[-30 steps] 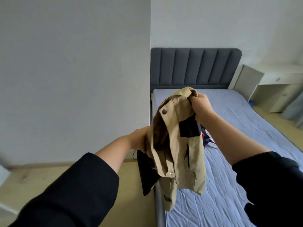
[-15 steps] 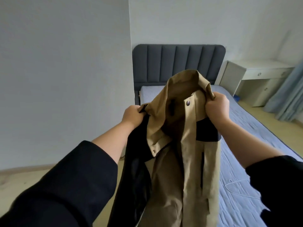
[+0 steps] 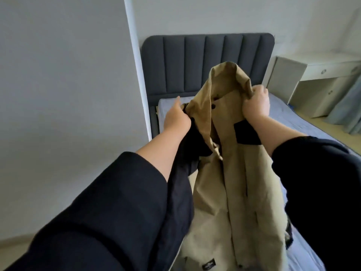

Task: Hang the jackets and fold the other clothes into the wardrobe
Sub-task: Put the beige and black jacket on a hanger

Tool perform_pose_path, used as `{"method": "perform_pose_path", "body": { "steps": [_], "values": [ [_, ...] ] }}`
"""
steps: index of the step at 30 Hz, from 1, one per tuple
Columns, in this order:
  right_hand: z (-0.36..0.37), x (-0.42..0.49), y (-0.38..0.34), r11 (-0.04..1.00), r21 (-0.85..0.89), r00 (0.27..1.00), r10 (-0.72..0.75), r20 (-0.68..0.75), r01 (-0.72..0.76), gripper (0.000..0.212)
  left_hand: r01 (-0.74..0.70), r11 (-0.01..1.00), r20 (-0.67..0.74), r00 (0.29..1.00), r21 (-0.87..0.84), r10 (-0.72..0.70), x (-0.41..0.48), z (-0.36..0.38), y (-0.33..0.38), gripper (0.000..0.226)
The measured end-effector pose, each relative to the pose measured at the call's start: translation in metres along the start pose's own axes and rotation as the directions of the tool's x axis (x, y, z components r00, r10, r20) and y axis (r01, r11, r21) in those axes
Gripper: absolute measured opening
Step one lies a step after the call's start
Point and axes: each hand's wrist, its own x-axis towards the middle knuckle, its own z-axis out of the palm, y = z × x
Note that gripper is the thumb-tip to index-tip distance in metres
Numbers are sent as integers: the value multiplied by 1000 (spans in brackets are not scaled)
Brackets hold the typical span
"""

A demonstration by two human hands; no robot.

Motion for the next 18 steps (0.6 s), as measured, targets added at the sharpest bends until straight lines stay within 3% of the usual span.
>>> {"method": "perform_pose_path", "body": {
  "steps": [2, 3, 8, 11, 15, 18],
  "values": [
    [64, 4, 28, 990, -139, 993, 38, 109, -22, 73, -61, 989, 34, 998, 137, 57, 21, 38, -46, 74],
    [97, -1, 49, 977, -212, 985, 55, 162, -20, 82, -75, 976, 65, 996, 204, 63, 26, 60, -76, 77],
    [252, -76, 186, 943, -333, 876, 179, 449, -22, 85, -35, 981, 288, 957, 192, -22, 24, 172, -226, 79],
    [313, -118, 246, 921, -388, 718, 287, 634, -26, 79, 90, 971, 333, 929, 222, -162, 10, 222, -291, 74],
    [343, -173, 317, 886, -463, 588, 383, 713, -15, 81, 214, 919, 426, 835, 330, -348, -23, 279, -345, 74],
    [346, -209, 361, 885, -465, 550, 373, 747, 31, 89, 290, 869, 478, 743, 401, -469, -41, 317, -362, 72]
  ]
}}
